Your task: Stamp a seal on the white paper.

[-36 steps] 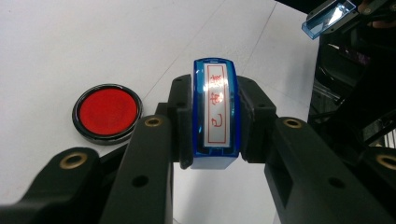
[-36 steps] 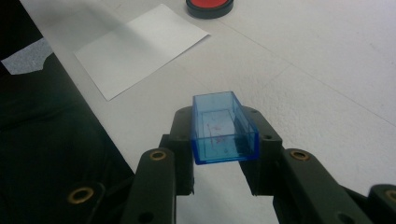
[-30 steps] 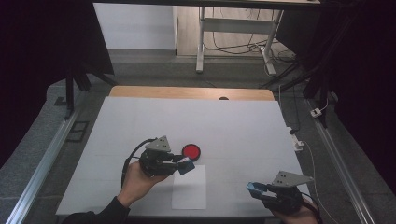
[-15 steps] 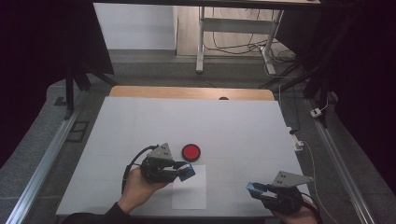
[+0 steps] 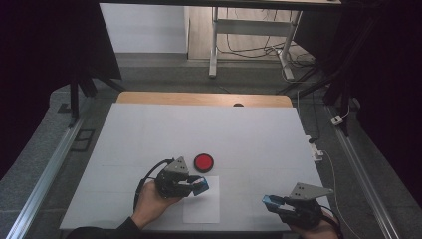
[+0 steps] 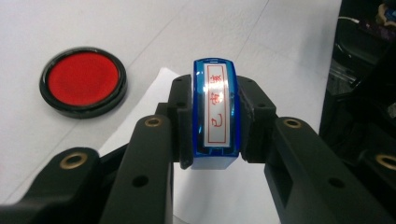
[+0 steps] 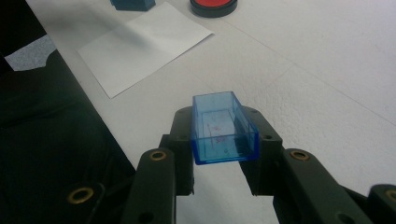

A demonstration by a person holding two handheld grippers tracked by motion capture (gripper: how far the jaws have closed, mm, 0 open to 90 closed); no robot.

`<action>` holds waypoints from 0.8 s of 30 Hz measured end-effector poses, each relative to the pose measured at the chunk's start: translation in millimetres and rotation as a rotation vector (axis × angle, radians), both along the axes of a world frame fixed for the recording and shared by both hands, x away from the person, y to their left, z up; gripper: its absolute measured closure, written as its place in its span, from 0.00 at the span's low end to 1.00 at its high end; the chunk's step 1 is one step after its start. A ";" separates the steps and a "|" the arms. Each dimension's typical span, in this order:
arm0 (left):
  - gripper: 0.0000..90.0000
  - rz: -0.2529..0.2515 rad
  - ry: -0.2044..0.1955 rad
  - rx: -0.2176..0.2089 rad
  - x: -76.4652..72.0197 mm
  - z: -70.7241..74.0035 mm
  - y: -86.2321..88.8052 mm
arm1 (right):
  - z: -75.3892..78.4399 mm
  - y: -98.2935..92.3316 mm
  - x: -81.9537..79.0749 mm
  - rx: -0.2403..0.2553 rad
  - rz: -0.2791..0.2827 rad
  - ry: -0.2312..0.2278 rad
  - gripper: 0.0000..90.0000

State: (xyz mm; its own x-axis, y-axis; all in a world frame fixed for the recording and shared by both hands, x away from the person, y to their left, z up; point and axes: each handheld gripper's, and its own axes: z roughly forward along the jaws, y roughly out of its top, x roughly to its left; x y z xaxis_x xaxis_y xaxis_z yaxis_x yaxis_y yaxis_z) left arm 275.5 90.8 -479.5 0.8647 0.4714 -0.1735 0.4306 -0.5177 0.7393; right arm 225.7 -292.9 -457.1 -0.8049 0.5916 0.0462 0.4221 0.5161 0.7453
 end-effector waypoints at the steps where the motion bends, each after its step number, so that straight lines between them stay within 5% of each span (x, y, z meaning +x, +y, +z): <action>1: 0.78 0.003 -0.001 0.004 0.2 -1.5 -0.9 | -0.2 0.2 0.0 0.002 0.000 0.000 0.76; 24: 0.78 -0.019 -0.015 0.091 7.0 -22.1 -18.5 | -0.3 0.1 0.3 0.003 -0.001 0.003 0.76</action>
